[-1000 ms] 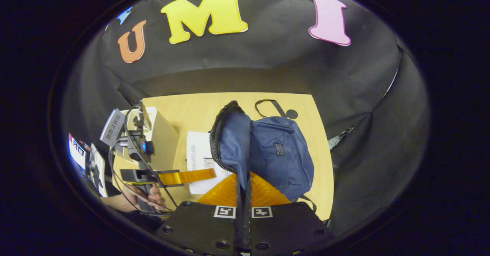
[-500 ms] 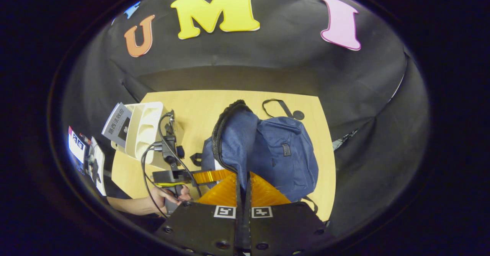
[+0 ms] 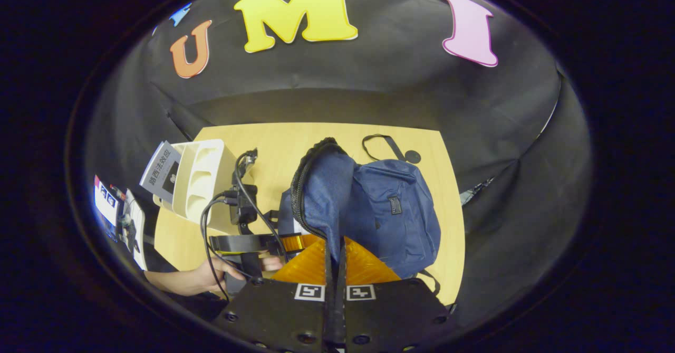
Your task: Open the schoolbag, grab two books from the bookshelf and put them into the schoolbag.
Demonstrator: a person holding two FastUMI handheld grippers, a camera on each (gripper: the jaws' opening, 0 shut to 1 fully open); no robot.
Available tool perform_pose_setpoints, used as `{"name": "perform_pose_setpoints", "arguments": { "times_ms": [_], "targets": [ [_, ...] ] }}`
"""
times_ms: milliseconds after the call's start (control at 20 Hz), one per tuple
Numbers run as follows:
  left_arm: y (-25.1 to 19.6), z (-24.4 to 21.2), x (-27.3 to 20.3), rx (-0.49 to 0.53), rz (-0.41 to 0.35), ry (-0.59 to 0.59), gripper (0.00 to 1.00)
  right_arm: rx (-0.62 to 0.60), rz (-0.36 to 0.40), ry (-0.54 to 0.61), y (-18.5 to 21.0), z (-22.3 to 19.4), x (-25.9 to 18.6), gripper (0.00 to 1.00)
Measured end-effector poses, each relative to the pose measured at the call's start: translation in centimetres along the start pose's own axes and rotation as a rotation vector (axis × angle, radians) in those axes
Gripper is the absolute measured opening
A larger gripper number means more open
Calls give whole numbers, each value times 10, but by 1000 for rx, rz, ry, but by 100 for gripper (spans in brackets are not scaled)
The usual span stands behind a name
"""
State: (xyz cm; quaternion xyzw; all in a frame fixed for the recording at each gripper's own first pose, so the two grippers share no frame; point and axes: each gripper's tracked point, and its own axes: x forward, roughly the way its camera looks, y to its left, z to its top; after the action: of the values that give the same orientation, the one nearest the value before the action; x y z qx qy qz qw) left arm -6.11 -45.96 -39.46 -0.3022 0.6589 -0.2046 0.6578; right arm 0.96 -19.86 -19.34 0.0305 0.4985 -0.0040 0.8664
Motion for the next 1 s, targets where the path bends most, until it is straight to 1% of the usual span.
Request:
{"name": "perform_pose_setpoints", "arguments": {
  "times_ms": [50, 100, 150, 200, 250, 300, 350, 400, 500, 550, 600, 700, 750, 800, 850, 950, 1000],
  "targets": [
    [11, 5, -6, 28, 72, -7, 84, -1, -1, 0, 0, -1, 1, 0],
    [18, 9, -17, 64, 142, -17, 84, -2, -1, 1, 0, -1, 1, 4],
    [22, 15, -29, 98, 200, -33, 84, 0, 0, 0, 0, -1, 1, 4],
    [18, 18, -40, 125, 224, -50, 84, 0, 0, 1, 1, -1, 1, 1],
    [14, 24, -53, 170, 246, -79, 84, 1, 0, 0, 1, -1, 1, 4],
    [12, 30, -71, 229, 278, -117, 84, 1, 0, -2, 1, -2, 1, 0],
    [9, 43, -91, 308, 314, -178, 85, 0, 0, -2, 1, -1, 1, 0],
    [2, 60, -115, 402, 351, -267, 84, 0, 0, -4, 2, -2, 2, 1],
    [-23, 92, -177, 582, 420, -467, 84, 0, 2, -4, 4, -3, 2, 1],
    [-37, 109, -214, 643, 442, -571, 84, -2, 2, -6, 5, -4, 2, 0],
    [-52, 117, -252, 687, 444, -660, 84, -2, 1, -7, 5, -6, 3, 1],
    [-67, 124, -325, 711, 452, -779, 100, 3, 6, -3, 8, -9, 4, 1],
    [-71, 125, -354, 699, 436, -806, 98, 1, 5, -4, 9, -9, 5, 4],
    [-70, 127, -374, 673, 413, -812, 98, -2, 4, -6, 9, -9, 5, 0],
    [-63, 128, -396, 657, 402, -791, 98, -5, 3, -6, 9, -9, 5, 0],
    [-27, 133, -433, 654, 437, -738, 99, -16, 0, -8, 9, -8, 4, 1],
    [-8, 135, -452, 660, 475, -706, 99, -21, -1, -9, 9, -8, 3, 1]
  ]
}}
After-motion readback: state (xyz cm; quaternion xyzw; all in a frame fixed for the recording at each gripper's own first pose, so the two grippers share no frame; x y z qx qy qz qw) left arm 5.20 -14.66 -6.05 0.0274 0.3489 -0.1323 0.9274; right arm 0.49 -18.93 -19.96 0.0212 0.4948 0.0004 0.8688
